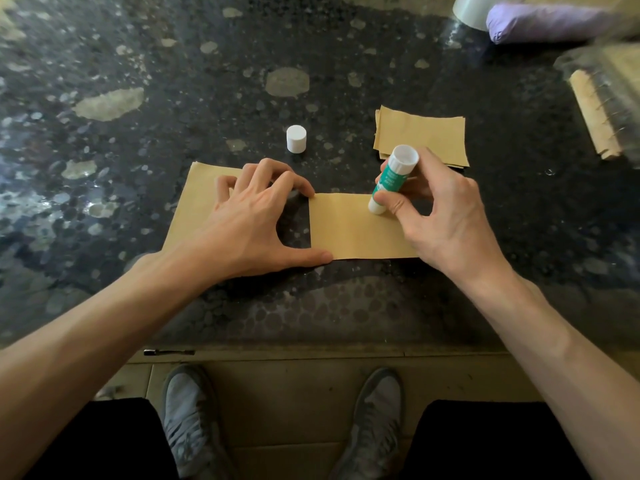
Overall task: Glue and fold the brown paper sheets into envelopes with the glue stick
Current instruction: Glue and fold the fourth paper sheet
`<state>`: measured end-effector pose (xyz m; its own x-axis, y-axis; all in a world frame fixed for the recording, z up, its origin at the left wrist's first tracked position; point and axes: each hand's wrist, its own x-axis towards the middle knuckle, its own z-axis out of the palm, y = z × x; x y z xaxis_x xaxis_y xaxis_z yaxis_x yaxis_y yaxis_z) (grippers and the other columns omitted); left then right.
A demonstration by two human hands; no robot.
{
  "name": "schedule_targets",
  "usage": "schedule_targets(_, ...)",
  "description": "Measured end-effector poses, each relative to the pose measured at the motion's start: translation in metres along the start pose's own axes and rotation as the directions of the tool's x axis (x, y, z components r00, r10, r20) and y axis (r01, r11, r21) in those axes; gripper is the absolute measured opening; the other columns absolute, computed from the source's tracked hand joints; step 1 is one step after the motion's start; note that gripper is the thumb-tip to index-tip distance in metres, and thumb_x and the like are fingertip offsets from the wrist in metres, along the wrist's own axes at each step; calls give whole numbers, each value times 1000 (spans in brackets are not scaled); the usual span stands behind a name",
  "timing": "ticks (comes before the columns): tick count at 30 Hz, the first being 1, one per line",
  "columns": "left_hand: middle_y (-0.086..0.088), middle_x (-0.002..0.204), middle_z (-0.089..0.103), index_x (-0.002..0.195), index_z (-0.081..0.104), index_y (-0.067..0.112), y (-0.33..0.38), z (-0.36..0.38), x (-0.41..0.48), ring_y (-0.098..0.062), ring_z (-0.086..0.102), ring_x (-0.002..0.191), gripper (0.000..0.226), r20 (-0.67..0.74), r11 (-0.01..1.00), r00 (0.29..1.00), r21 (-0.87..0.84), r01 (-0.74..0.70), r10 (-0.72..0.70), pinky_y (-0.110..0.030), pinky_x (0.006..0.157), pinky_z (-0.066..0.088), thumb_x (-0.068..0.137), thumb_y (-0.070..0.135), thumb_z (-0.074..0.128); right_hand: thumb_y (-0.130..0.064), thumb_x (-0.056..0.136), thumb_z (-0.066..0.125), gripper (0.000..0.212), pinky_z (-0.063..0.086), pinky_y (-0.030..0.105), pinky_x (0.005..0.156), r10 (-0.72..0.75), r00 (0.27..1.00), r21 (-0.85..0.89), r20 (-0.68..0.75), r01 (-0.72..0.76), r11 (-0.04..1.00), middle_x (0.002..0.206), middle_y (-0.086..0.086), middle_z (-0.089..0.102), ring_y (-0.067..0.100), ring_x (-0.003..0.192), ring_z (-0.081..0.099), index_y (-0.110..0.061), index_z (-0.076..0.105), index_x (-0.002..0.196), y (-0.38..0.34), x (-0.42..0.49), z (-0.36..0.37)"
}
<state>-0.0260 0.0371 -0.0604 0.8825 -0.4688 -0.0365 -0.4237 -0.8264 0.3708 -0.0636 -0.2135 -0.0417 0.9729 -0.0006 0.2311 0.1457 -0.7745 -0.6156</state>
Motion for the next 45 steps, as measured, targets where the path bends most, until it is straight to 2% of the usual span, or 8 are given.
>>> schedule_targets(7, 13, 136, 36, 132, 46, 43, 0, 0, 0, -10, 31, 132, 95, -1, 1000, 1000, 0, 3, -3, -35, 104, 19, 55, 99, 48, -31, 95, 75, 35, 42, 1, 83, 18, 999, -28, 27, -17, 999, 115, -17, 59, 0, 105, 58, -19, 59, 124, 5, 1, -6)
schedule_targets(10, 13, 136, 36, 132, 46, 42, 0, 1, 0, -11, 31, 132, 96, -3, 1000, 1000, 3, -1, 1, -35, 103, 18, 55, 99, 48, -30, 95, 75, 34, 46, 10, 87, 16, 1000, -30, 20, -15, 999, 113, -16, 61, 2, 104, 60, -19, 60, 123, 7, 1, -8)
schedule_targets(17, 13, 136, 36, 133, 45, 43, -1, 1, 0, -11, 31, 132, 96, 3, 1000, 1000, 7, -1, 1, -35, 103, 18, 55, 99, 48, -31, 95, 74, 37, 48, 16, 88, 31, 999, -62, 16, -30, 998, 116, -12, 63, 4, 107, 60, -16, 59, 125, 11, 0, -13)
schedule_targets(22, 13, 136, 36, 132, 45, 43, 0, 1, 0, -11, 31, 132, 96, 1, 1000, 1000, 7, -1, 1, -36, 104, 19, 55, 99, 48, -30, 95, 74, 37, 41, 4, 81, 37, 999, -76, 12, -36, 996, 114, -15, 60, 3, 104, 60, -14, 60, 124, 14, -1, -17)
schedule_targets(33, 13, 136, 36, 132, 46, 42, 0, 1, 0, -11, 31, 132, 95, -3, 1000, 1000, 4, -3, 3, -35, 104, 18, 55, 99, 49, -23, 97, 72, 32, 42, -2, 80, 23, 999, -74, -25, -25, 997, 116, -11, 63, 1, 104, 58, -11, 60, 124, 20, -4, -22)
schedule_targets(37, 12, 136, 36, 132, 46, 42, 0, 0, 0, -11, 31, 132, 96, -1, 1000, 1000, 8, -2, 2, -36, 105, 18, 55, 99, 48, -21, 100, 69, 29, 50, 10, 89, -15, 992, 38, -129, 20, 999, 117, -5, 66, 1, 102, 64, -9, 58, 123, 20, 1, -25)
schedule_targets(41, 13, 135, 35, 131, 46, 42, 1, 1, 1, -11, 31, 133, 95, 3, 1000, 1000, 9, 0, 0, -36, 106, 19, 55, 99, 48, -22, 100, 72, 29, 60, 36, 91, -53, 997, 263, -51, 65, 962, 112, -6, 68, 13, 105, 71, -6, 60, 121, 13, 7, -17)
schedule_targets(45, 13, 135, 36, 131, 46, 43, 0, 0, 1, -12, 31, 133, 95, 0, 1000, 1000, 17, 4, -4, -39, 108, 21, 55, 99, 48, -26, 97, 74, 35, 58, 36, 97, -65, 995, 214, 73, 48, 976, 118, -14, 68, 7, 110, 68, -23, 63, 130, -1, 8, -1)
